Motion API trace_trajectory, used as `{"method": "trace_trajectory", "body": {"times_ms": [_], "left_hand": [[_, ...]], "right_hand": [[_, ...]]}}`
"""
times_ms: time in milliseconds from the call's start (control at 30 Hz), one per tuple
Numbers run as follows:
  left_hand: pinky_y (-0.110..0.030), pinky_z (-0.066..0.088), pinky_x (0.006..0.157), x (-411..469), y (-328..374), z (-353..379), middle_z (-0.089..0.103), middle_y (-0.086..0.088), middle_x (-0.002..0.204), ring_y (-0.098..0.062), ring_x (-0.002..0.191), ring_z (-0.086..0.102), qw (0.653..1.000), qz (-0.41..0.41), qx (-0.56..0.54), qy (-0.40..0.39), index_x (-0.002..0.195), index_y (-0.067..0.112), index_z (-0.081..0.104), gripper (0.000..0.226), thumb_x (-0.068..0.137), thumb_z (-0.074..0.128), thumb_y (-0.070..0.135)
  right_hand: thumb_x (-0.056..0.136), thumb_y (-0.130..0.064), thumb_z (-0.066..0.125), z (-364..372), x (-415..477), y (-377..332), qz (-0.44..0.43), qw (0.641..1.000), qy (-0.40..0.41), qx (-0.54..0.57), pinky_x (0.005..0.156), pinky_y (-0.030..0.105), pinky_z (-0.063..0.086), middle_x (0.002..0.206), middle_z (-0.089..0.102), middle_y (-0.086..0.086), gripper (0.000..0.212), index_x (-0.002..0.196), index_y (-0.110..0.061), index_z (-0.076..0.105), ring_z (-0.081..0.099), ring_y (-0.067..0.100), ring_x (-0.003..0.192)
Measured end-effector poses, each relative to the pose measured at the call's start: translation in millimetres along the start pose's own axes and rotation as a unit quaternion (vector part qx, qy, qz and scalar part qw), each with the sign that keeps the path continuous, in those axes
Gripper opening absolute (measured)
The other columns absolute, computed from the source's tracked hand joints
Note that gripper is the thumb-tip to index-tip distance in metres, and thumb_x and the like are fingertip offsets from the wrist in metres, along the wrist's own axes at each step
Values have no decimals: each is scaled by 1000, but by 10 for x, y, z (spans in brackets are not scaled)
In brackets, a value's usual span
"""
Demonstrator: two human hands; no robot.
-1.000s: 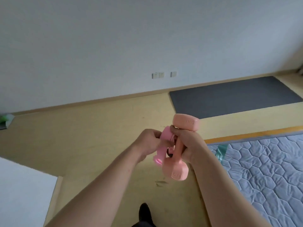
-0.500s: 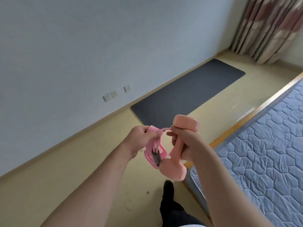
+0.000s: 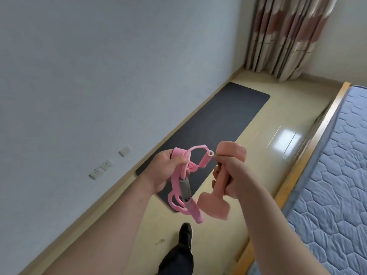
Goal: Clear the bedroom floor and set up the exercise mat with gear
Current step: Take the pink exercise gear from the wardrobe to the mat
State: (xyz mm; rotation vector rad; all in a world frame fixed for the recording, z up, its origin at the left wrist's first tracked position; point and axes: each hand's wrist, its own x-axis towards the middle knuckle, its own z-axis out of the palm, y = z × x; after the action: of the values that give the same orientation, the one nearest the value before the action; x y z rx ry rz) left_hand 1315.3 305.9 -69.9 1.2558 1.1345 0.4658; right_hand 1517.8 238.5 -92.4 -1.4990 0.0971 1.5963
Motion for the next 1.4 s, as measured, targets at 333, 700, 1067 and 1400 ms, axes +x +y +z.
{"method": "trace_trajectory", "body": {"times_ms": [333, 700, 1067, 1400], "left_hand": [[-42, 60, 79, 2309, 827, 203, 71, -21, 109, -33, 95, 73, 985, -61, -19, -161, 117, 3, 66, 21, 97, 66, 9], [-35, 59, 74, 4671, 1614, 1753, 69, -13, 91, -21, 76, 68, 982, -57, 30, -177, 121, 0, 62, 22, 101, 61, 8], [-37, 60, 63, 6544, 2599, 2943, 72, -2, 79, -20, 68, 66, 996, -76, 22, -45, 107, 12, 68, 17, 92, 60, 15], [-63, 60, 70, 8561, 2566, 3484, 64, -5, 71, -17, 55, 63, 984, -179, -20, 9, 100, 1, 66, 17, 84, 66, 8]], "right_hand": [[84, -18, 72, 124, 1046, -1631, -52, 992, 89, 72, 64, 33, 49, 54, 60, 4, 12, 75, -12, 67, 58, 19, 51], [88, -4, 66, -1232, 2485, -3634, -80, 982, 136, 101, 67, 34, 52, 74, 70, 9, 10, 98, -6, 67, 66, 21, 65], [90, -4, 65, -2125, 3580, -6105, -62, 983, 154, 73, 75, 38, 55, 61, 67, 2, 10, 98, -10, 65, 69, 21, 65], [94, -9, 66, -2248, 5310, -7677, 1, 985, 175, 6, 92, 55, 52, 86, 71, 1, 8, 99, -15, 65, 77, 23, 84]]}}
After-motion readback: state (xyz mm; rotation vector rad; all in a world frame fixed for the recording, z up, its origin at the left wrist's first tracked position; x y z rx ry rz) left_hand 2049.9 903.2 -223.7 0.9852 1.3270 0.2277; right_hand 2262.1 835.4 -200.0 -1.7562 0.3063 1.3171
